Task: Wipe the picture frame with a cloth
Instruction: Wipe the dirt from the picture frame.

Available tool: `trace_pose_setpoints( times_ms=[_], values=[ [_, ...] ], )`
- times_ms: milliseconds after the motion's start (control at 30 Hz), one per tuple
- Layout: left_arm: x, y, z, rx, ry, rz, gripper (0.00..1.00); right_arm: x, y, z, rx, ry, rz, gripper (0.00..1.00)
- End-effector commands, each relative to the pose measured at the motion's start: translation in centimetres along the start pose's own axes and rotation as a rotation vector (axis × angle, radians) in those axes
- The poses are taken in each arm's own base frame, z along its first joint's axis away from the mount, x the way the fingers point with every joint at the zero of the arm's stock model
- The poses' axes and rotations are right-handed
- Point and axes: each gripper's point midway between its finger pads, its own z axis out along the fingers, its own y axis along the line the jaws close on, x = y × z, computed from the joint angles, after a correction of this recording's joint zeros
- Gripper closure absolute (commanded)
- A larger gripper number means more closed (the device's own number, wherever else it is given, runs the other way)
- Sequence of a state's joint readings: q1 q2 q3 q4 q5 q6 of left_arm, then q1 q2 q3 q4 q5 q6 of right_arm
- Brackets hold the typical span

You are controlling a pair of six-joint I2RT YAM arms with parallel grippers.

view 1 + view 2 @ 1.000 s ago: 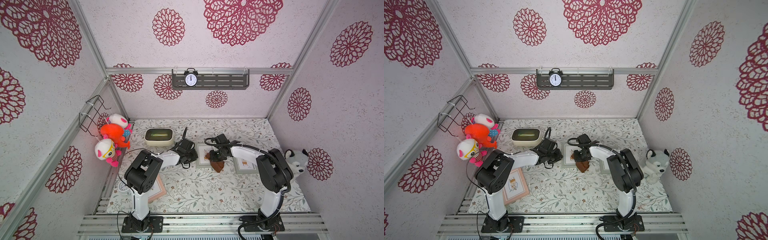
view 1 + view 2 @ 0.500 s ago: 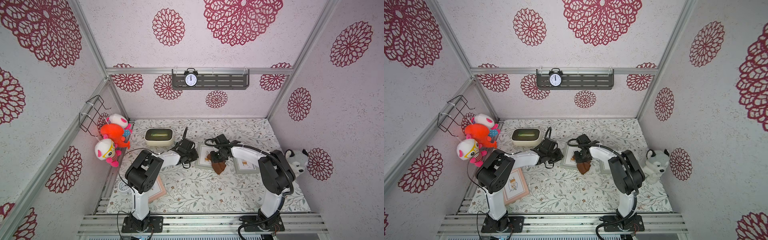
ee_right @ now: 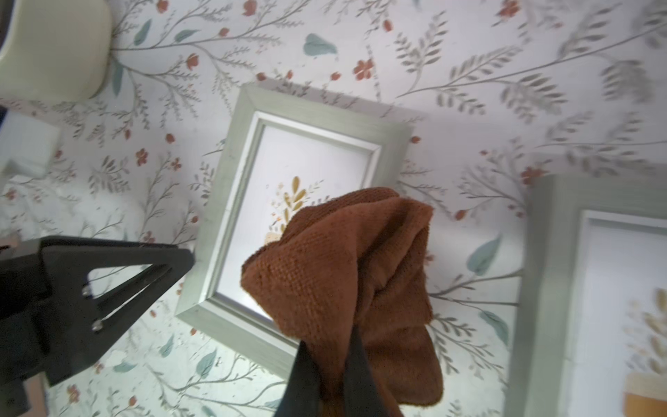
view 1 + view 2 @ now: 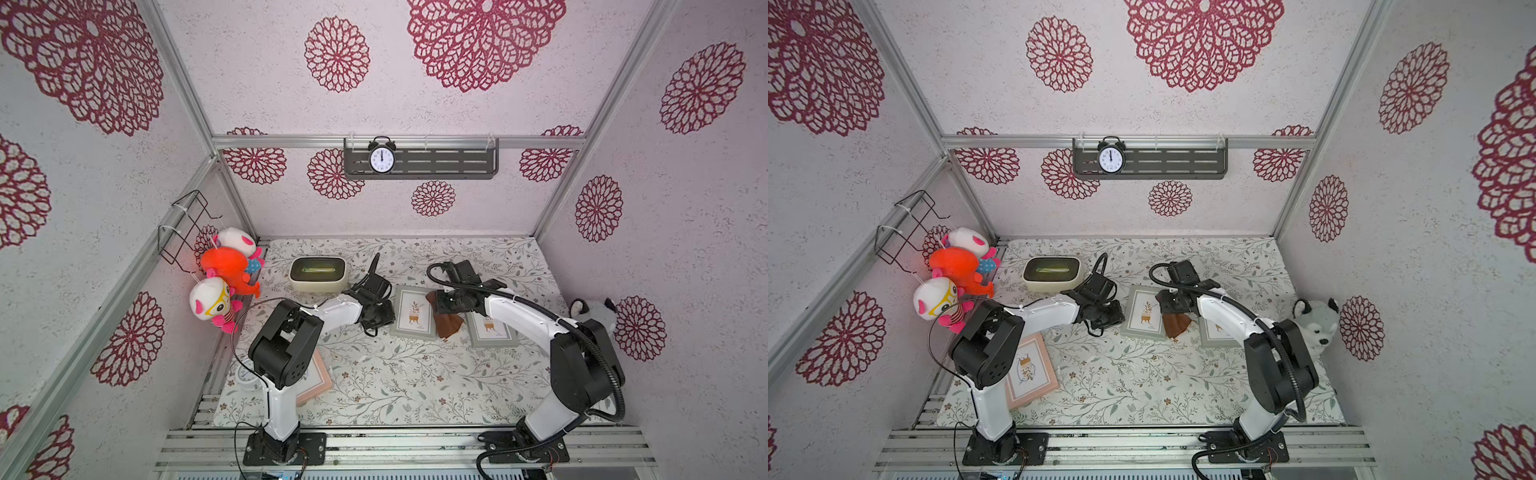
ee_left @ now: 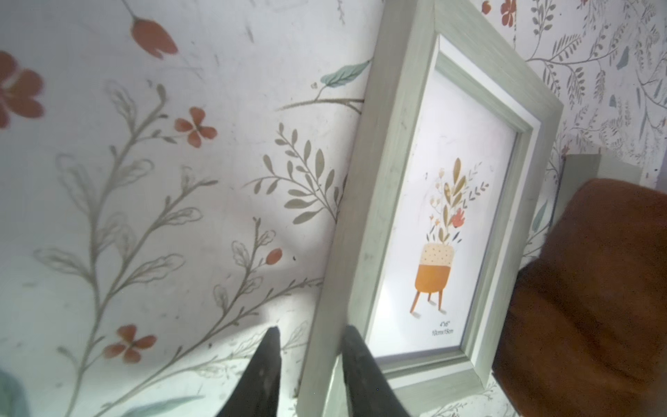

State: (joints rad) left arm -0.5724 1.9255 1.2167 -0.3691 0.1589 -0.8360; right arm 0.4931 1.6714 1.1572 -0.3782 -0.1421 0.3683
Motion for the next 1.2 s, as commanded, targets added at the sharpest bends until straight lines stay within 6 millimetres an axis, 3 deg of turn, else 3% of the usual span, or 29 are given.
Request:
trace_pose_setpoints(
  times_ms=[0, 33, 200, 300, 433, 500, 633, 700, 767, 867, 1000, 1067, 1167],
  values=[
    [-0.3, -0.1, 0.1, -0.03, 0.02, 0.041, 0.66, 1.4, 2.1, 1.8, -0.126, 0.071, 0.016, 1.0],
    [0.3, 0.7, 1.6, -0.052, 0.051, 0.036, 0.67, 1.8, 2.3, 2.5, -0.137, 0.091, 0.021, 1.0],
    [0.6, 0.4, 2.7, -0.032, 0.079, 0.03, 0.66, 2.9, 2.0, 5.0, -0.115, 0.155, 0.026, 1.0],
    [1.3, 1.2, 3.3, -0.058, 0.108, 0.023, 0.71, 3.2, 0.7, 6.4, -0.048, 0.172, 0.032, 1.0],
    [2.6, 2.8, 3.9, -0.1, 0.144, 0.007, 0.78, 1.7, -2.8, 8.0, 0.128, 0.135, 0.055, 1.0],
    [3.3, 3.5, 4.2, -0.115, 0.16, 0.003, 0.79, 0.5, -3.3, 8.8, 0.153, 0.111, 0.07, 1.0],
    [4.3, 4.6, 4.7, -0.137, 0.184, -0.001, 0.81, -0.5, 0.2, 11.2, 0.024, 0.143, 0.04, 1.0],
    [4.5, 4.9, 4.9, -0.146, 0.189, -0.004, 0.82, -0.1, 2.0, 12.3, -0.023, 0.171, 0.013, 1.0],
    [4.7, 5.1, 5.1, -0.151, 0.192, -0.006, 0.82, 0.7, 2.7, 13.1, -0.042, 0.198, 0.02, 1.0],
    [4.7, 5.2, 5.2, -0.153, 0.194, -0.01, 0.82, 2.7, 2.5, 13.0, -0.053, 0.233, 0.045, 1.0],
    [4.9, 5.3, 5.3, -0.153, 0.192, -0.016, 0.82, 6.5, 2.5, 10.8, -0.088, 0.287, 0.046, 1.0],
    [5.0, 5.4, 5.3, -0.152, 0.193, -0.019, 0.83, 6.2, 2.3, 9.7, -0.083, 0.276, 0.042, 1.0],
    [4.9, 5.3, 5.4, -0.151, 0.193, -0.017, 0.83, 2.8, 1.2, 9.1, -0.054, 0.2, 0.054, 1.0]
  ],
)
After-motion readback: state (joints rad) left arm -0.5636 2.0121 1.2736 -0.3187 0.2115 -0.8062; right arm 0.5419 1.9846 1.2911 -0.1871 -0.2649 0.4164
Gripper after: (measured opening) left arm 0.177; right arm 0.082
